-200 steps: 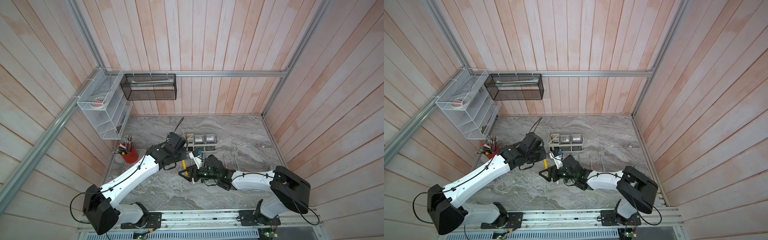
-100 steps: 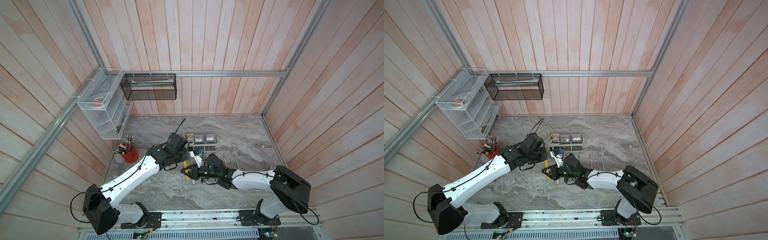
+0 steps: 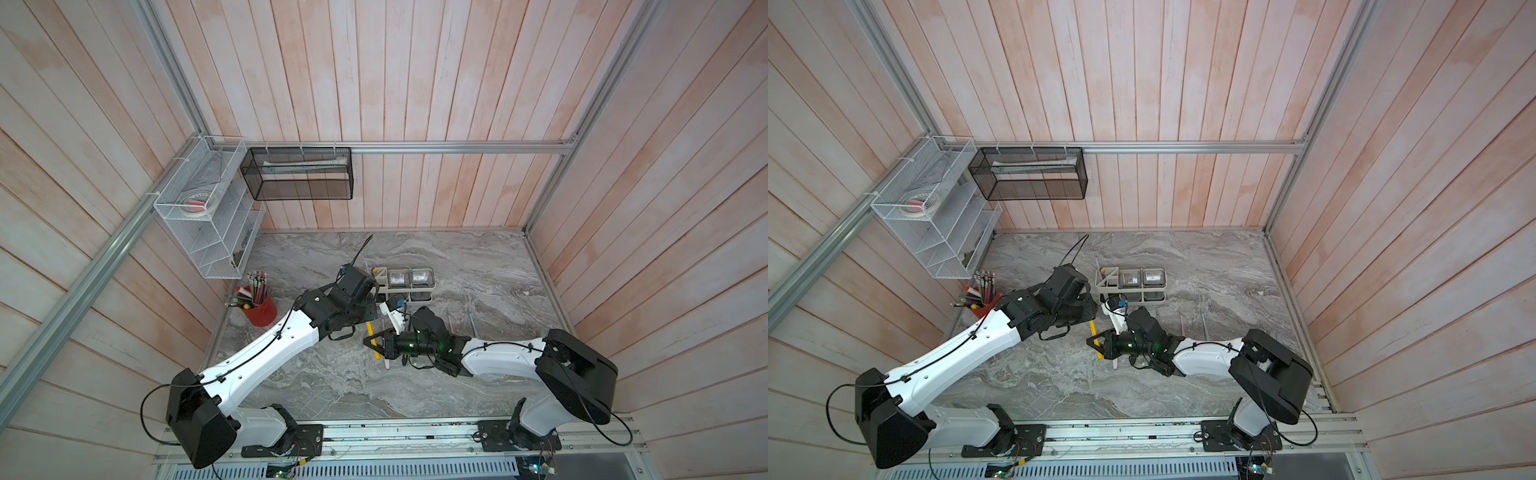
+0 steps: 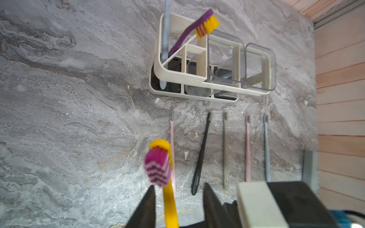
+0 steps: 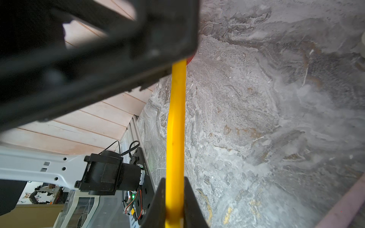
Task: Place the toothbrush into the toothbrush holder
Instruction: Pick up the toothbrush from the center of the board.
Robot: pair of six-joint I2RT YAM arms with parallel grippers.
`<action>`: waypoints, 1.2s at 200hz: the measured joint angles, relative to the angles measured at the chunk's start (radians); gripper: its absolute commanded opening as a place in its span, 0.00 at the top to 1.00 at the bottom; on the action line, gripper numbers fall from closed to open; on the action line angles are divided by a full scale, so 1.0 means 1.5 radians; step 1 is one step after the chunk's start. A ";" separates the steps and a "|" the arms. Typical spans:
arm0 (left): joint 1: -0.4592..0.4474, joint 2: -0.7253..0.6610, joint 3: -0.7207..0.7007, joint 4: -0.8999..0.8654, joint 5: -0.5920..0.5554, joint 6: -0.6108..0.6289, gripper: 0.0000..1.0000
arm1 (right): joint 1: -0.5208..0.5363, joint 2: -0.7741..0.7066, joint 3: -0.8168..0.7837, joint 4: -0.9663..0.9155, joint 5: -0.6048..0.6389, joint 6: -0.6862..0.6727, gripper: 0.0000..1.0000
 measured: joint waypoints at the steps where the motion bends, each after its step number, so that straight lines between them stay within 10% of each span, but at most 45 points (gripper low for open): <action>1: 0.000 0.000 0.003 -0.001 -0.001 -0.001 0.27 | 0.000 0.000 0.000 0.000 0.000 0.000 1.00; 63: 0.001 -0.020 0.116 -0.073 -0.083 -0.007 0.13 | -0.004 -0.016 0.001 -0.022 -0.001 -0.008 1.00; 240: 0.002 0.052 0.088 -0.095 -0.129 -0.131 0.35 | 0.003 -0.060 0.001 -0.039 0.007 -0.017 1.00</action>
